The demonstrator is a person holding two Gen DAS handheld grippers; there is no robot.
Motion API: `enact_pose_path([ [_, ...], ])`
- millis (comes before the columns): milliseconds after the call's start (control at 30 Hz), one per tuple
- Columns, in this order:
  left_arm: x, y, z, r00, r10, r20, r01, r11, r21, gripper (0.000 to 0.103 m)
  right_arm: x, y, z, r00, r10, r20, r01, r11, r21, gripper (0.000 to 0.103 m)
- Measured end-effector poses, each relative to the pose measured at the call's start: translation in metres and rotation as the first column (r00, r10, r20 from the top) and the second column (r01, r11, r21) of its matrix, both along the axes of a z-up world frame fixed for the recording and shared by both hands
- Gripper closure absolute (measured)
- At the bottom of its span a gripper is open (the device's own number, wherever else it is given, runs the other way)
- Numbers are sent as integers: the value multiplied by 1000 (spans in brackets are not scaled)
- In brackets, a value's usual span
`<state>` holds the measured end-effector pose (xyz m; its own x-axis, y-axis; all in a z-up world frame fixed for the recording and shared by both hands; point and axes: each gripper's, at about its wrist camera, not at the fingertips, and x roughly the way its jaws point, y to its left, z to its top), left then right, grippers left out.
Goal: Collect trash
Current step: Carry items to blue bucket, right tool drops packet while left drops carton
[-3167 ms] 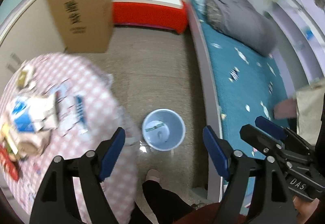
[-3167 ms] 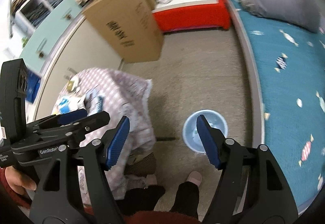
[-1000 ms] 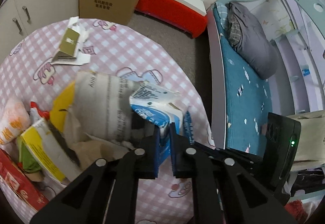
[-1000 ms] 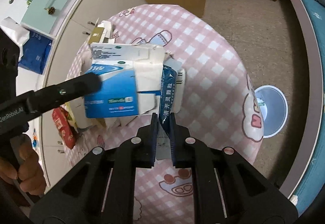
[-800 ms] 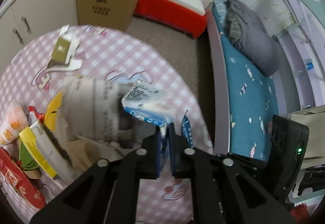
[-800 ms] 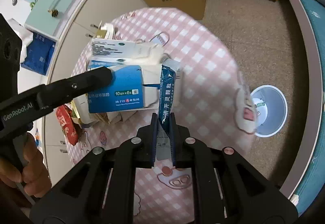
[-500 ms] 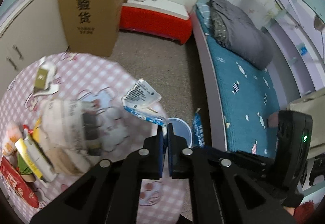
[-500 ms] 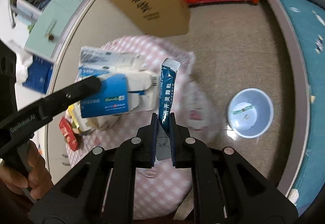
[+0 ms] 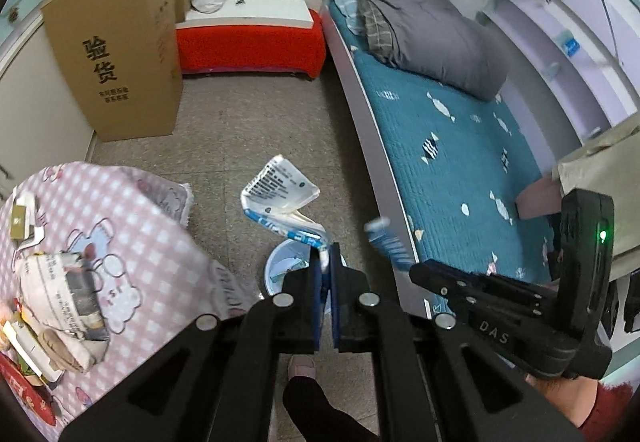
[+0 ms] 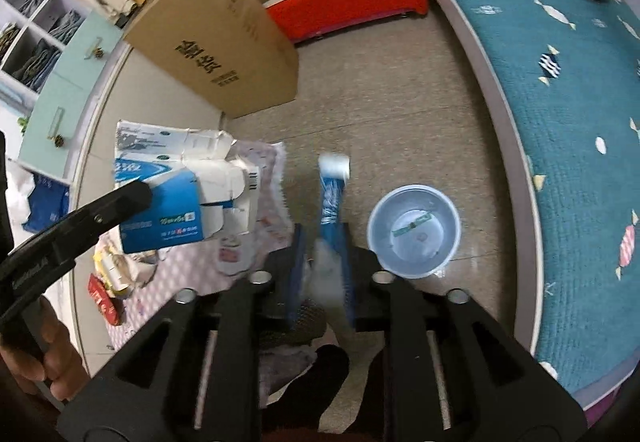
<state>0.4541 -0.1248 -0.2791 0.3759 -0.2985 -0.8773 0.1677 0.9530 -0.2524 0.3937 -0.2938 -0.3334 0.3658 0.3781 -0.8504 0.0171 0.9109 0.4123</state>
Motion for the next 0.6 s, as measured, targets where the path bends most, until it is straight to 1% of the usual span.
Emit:
enact_pose_path([
  [33,1,-8,-1,1000,-9,-5,9,1000,6,99,0,-6,1,1000,-8,3,8,1000,3,60],
  [67,2,-12,-1,1000,-13,-7,13,1000,10,99,0,-11,2,1000,-18,9,18,1000,4,57],
  [233,7,-39,-4,999,-44,-21,45,999,30,99,-2,-35,10,999,-42,33,41,999,5,56],
  [600,18,-85,-6,995,-96,-36,97,994,50,99,-6,-70,28,994,-70,79,69,998,5,52],
])
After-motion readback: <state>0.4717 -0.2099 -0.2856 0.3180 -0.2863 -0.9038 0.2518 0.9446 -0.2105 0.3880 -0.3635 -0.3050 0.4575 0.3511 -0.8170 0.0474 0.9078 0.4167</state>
